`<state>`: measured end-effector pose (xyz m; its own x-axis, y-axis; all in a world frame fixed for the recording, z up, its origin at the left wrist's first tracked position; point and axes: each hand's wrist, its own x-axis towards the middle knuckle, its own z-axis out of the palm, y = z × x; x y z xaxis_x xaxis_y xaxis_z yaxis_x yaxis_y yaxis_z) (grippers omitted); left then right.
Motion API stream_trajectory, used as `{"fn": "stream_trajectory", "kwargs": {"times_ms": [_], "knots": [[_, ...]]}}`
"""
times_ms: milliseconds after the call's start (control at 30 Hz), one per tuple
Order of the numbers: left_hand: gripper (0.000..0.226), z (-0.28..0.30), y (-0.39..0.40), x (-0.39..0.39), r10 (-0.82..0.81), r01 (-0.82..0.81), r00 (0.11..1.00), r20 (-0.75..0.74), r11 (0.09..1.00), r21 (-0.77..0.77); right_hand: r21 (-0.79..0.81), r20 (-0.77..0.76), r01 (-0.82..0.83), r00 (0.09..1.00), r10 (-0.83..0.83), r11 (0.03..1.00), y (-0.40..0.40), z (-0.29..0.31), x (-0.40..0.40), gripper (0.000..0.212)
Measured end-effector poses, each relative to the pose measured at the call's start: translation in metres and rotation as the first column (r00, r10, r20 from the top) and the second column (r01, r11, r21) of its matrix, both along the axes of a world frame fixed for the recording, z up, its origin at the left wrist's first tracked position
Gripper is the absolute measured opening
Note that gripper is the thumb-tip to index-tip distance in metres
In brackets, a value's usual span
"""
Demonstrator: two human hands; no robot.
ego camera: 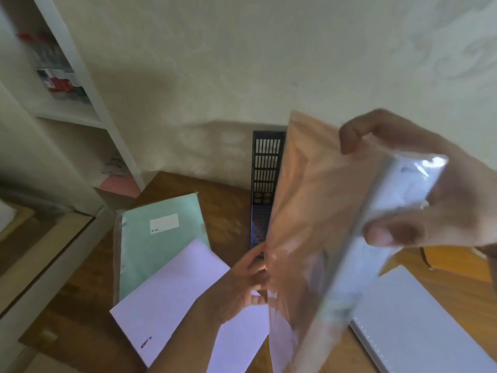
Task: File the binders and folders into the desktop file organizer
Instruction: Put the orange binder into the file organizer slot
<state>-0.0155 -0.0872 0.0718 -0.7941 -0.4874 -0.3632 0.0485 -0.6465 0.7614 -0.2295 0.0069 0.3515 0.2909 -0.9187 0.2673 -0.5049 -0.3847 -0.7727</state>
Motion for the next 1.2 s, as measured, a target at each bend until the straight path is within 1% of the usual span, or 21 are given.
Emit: {"fn": "stream_trajectory", "kwargs": {"times_ms": [67,100,133,167,200,233,267,300,367,433,500,567,633,733,833,900,933,1000,1033,1133,1200], "knots": [[0.056,-0.003,-0.017,-0.004,0.083,-0.083,0.996,-0.031,0.997,0.006,-0.048,-0.096,0.074,0.992,-0.078,0.996,-0.012,-0.006,0.001,0.066],[0.051,-0.002,-0.023,-0.008,0.149,-0.149,0.989,-0.001,0.989,0.016,-0.062,-0.181,0.116,0.975,-0.126,0.991,-0.019,-0.014,0.0,0.065],[0.046,-0.001,-0.026,-0.012,0.216,-0.214,0.973,0.081,0.976,-0.022,-0.072,-0.268,0.149,0.95,-0.163,0.986,-0.025,-0.023,-0.001,0.064],[0.041,0.001,-0.028,-0.017,0.281,-0.257,0.939,0.198,0.957,-0.137,-0.077,-0.352,0.17,0.917,-0.186,0.982,-0.031,-0.034,-0.002,0.063],[0.035,0.0,-0.029,-0.02,0.361,-0.255,0.879,0.313,0.908,-0.332,-0.092,-0.43,0.182,0.88,-0.204,0.979,-0.036,-0.046,-0.003,0.062],[0.03,0.0,-0.028,-0.02,0.431,-0.191,0.817,0.384,0.83,-0.524,-0.112,-0.491,0.192,0.842,-0.222,0.975,-0.04,-0.057,-0.004,0.064],[0.025,-0.003,-0.026,-0.018,0.476,-0.115,0.776,0.415,0.752,-0.649,-0.128,-0.523,0.208,0.816,-0.244,0.97,-0.043,-0.066,-0.007,0.066],[0.024,-0.006,-0.023,-0.014,0.495,-0.056,0.755,0.431,0.703,-0.709,-0.138,-0.531,0.237,0.802,-0.274,0.962,-0.046,-0.073,-0.009,0.069],[0.028,-0.019,-0.02,-0.005,0.485,0.053,0.745,0.459,0.642,-0.764,-0.178,-0.52,0.288,0.784,-0.338,0.941,-0.052,-0.079,-0.011,0.071],[0.042,-0.033,-0.017,0.001,0.437,0.155,0.763,0.476,0.591,-0.791,-0.221,-0.517,0.311,0.766,-0.382,0.924,-0.058,-0.082,-0.008,0.077],[0.056,-0.04,-0.015,0.004,0.363,0.188,0.792,0.491,0.62,-0.762,-0.209,-0.441,0.349,0.8,-0.406,0.914,-0.062,-0.089,0.001,0.092],[0.058,-0.043,-0.013,0.003,0.314,0.189,0.807,0.501,0.666,-0.721,-0.137,-0.271,0.403,0.863,-0.426,0.905,-0.057,-0.114,0.013,0.109],[0.052,-0.043,-0.015,0.001,0.327,0.166,0.806,0.494,0.675,-0.719,-0.021,-0.192,0.459,0.87,-0.454,0.888,-0.045,-0.159,0.023,0.116],[0.05,-0.044,-0.017,-0.002,0.389,0.189,0.779,0.491,0.602,-0.776,0.206,-0.258,0.475,0.87,-0.42,0.856,-0.028,-0.232,0.04,0.102],[0.052,-0.049,-0.019,-0.006,0.413,0.251,0.768,0.49,0.509,-0.823,0.269,-0.269,0.497,0.861,-0.431,0.825,-0.032,-0.279,0.056,0.073],[0.058,-0.05,-0.02,-0.008,0.419,0.299,0.755,0.505,0.465,-0.833,0.256,-0.285,0.57,0.817,-0.502,0.781,-0.038,-0.295,0.061,0.063],[0.062,-0.051,-0.021,-0.009,0.412,0.305,0.756,0.509,0.467,-0.83,0.227,-0.335,0.591,0.794,-0.508,0.774,-0.038,-0.302,0.06,0.064],[0.064,-0.055,-0.025,-0.008,0.387,0.305,0.763,0.518,0.491,-0.816,0.139,-0.454,0.591,0.751,-0.479,0.795,-0.035,-0.312,0.055,0.063],[0.06,-0.055,-0.027,-0.007,0.38,0.322,0.758,0.53,0.489,-0.811,0.098,-0.482,0.582,0.738,-0.473,0.807,-0.032,-0.315,0.052,0.057],[0.041,-0.051,-0.031,-0.004,0.375,0.398,0.735,0.565,0.437,-0.807,0.015,-0.408,0.599,0.735,-0.542,0.801,-0.025,-0.326,0.049,0.027],[0.035,-0.047,-0.032,-0.005,0.356,0.439,0.729,0.584,0.412,-0.799,0.041,-0.347,0.636,0.732,-0.586,0.771,-0.025,-0.332,0.048,0.028]]}}
